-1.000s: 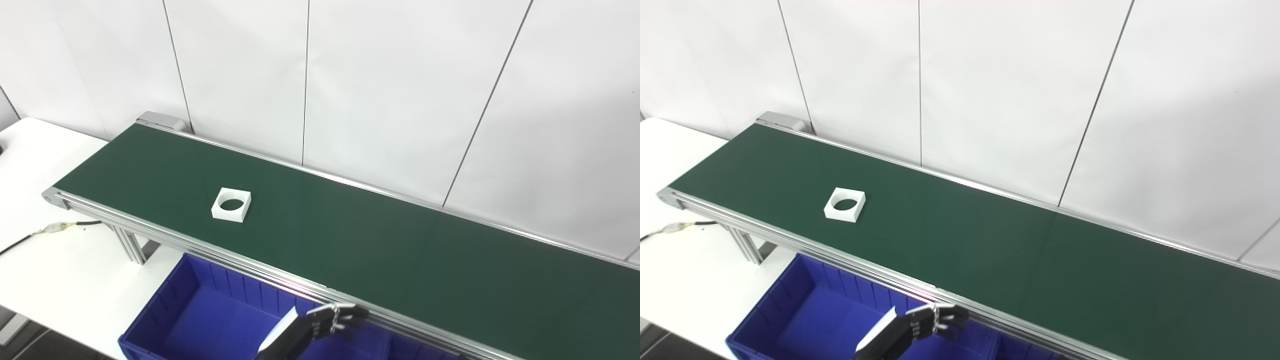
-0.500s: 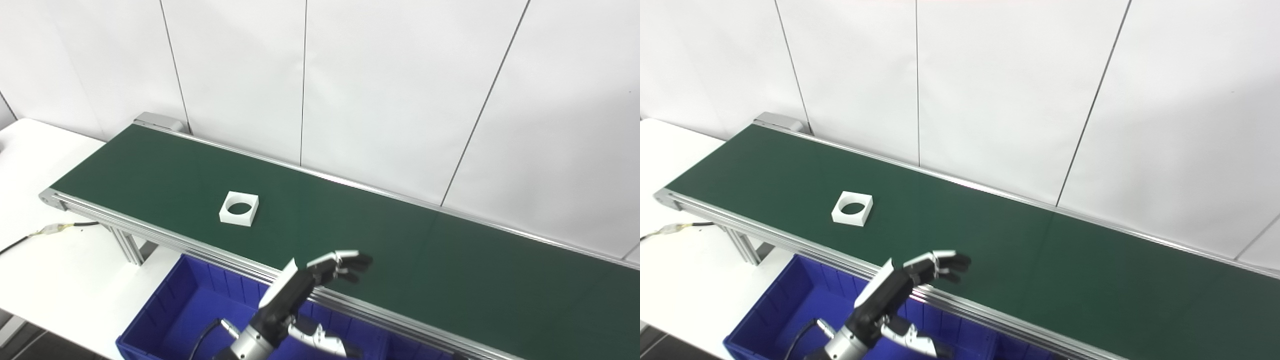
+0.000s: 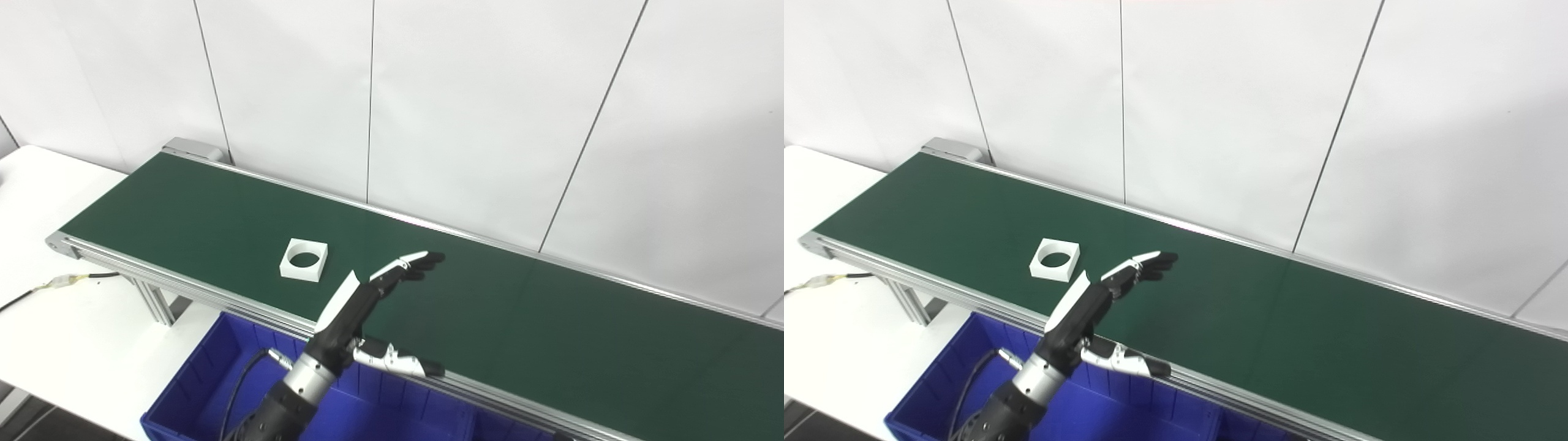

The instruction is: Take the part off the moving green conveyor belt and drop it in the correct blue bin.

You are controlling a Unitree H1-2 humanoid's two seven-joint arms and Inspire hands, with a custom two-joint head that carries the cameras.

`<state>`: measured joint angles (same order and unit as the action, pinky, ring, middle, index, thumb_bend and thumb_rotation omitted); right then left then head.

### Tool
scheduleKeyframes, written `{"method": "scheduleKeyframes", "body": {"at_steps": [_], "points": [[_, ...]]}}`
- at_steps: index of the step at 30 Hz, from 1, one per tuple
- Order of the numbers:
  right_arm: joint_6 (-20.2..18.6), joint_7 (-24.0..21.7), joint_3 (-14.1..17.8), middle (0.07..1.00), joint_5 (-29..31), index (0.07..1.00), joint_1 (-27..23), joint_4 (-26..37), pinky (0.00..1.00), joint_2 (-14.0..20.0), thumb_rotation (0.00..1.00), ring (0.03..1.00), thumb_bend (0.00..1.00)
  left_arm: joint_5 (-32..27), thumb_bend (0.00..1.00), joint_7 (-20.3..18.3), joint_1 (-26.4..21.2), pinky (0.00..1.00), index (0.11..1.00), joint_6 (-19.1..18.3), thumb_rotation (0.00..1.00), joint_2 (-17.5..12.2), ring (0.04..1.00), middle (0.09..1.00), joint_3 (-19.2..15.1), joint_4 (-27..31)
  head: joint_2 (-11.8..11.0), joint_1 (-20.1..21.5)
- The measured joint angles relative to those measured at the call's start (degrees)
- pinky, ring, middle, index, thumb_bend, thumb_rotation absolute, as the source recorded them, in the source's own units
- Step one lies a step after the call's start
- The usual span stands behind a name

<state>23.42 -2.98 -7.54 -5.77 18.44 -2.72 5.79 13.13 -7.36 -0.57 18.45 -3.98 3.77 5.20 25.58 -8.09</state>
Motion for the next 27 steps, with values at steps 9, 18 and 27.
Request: {"method": "scheduleKeyframes", "body": {"at_steps": [9,18,27], "points": [[0.0,0.23,-0.22,0.754,0.03,0.788,-0.01,-0.09,0.6,0.24,0.03,0.708,0.87,7.11,0.77,4.43,-4.5,0.93,0.853,-5.2,0.21,-3.87,0.932,0.92,-4.27,-2.67,0.0,0.18],[0.01,0.85,-0.35,0.753,-0.05,0.785,-0.02,-0.06,0.6,0.24,0.04,0.705,0.87,12.55,0.79,6.44,-9.17,0.89,0.872,-9.17,0.16,-6.2,0.936,0.943,-4.25,-7.42,-0.09,0.18],[0.01,1.51,-0.94,0.749,-0.09,0.782,-0.03,-0.09,0.59,0.47,0.04,0.702,0.87,19.91,0.82,7.01,-11.84,0.92,0.904,-15.43,0.09,-9.99,0.968,0.964,-2.78,-9.15,-0.44,0.09]]}}
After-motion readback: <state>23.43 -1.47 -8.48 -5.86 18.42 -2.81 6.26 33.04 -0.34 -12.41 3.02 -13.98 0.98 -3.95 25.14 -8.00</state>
